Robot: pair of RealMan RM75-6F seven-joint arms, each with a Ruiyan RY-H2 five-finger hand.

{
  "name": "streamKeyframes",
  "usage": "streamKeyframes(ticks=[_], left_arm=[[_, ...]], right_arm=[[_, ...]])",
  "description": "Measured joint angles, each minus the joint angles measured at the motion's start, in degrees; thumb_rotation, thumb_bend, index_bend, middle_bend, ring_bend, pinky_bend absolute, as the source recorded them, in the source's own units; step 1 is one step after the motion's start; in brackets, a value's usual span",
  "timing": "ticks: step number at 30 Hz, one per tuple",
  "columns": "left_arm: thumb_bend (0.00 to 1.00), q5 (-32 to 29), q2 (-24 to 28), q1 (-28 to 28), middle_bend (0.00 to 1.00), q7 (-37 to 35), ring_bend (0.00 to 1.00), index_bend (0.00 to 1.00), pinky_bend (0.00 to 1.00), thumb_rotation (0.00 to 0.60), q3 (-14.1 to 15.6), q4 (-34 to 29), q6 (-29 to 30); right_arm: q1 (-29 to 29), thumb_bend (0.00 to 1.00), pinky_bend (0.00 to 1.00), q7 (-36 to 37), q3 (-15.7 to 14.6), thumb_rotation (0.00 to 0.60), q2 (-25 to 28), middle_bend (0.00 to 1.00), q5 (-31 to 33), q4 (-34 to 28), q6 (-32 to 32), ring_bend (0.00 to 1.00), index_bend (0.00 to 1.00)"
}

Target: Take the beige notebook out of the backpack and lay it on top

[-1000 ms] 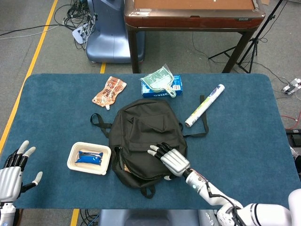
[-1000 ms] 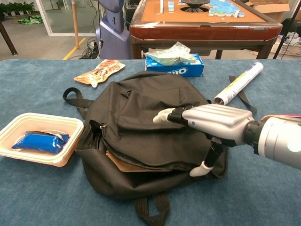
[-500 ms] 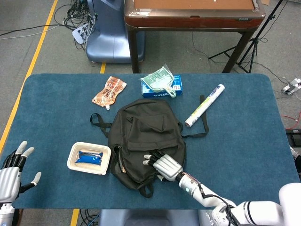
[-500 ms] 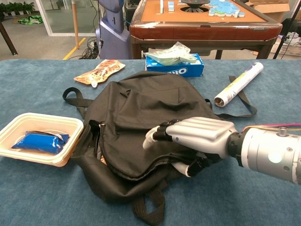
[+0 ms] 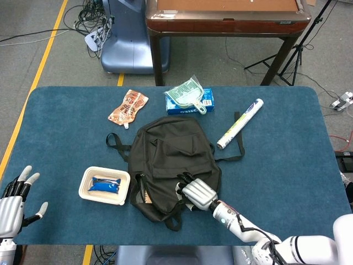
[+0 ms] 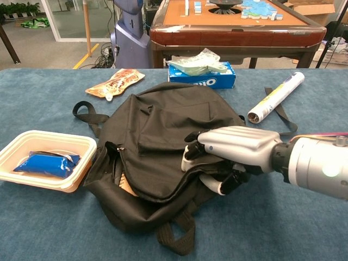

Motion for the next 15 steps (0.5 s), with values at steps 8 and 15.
streamKeyframes(ticks=[8,15], left_arm=[[0.26,0.01,0.24,0.03,0.05,0.27,0.08,0.16,0.09,0.6,0.06,-0.46,-0.07],[0.26,0.03,0.35,0.0,0.05,0.34,0.08,0.16,0.09,0.6,0.11,-0.69,-0.2]], right_arm=[[1.35,0.36,0.04,2.04,0.12,0.6,2.75,0.3,2.06,-2.75,-2.07,0.01,0.57],[1.98,0.34,0.04,2.51,-0.21,0.6,3.71,0.31,2.66,-4.17,-2.3,0.02,0.57]])
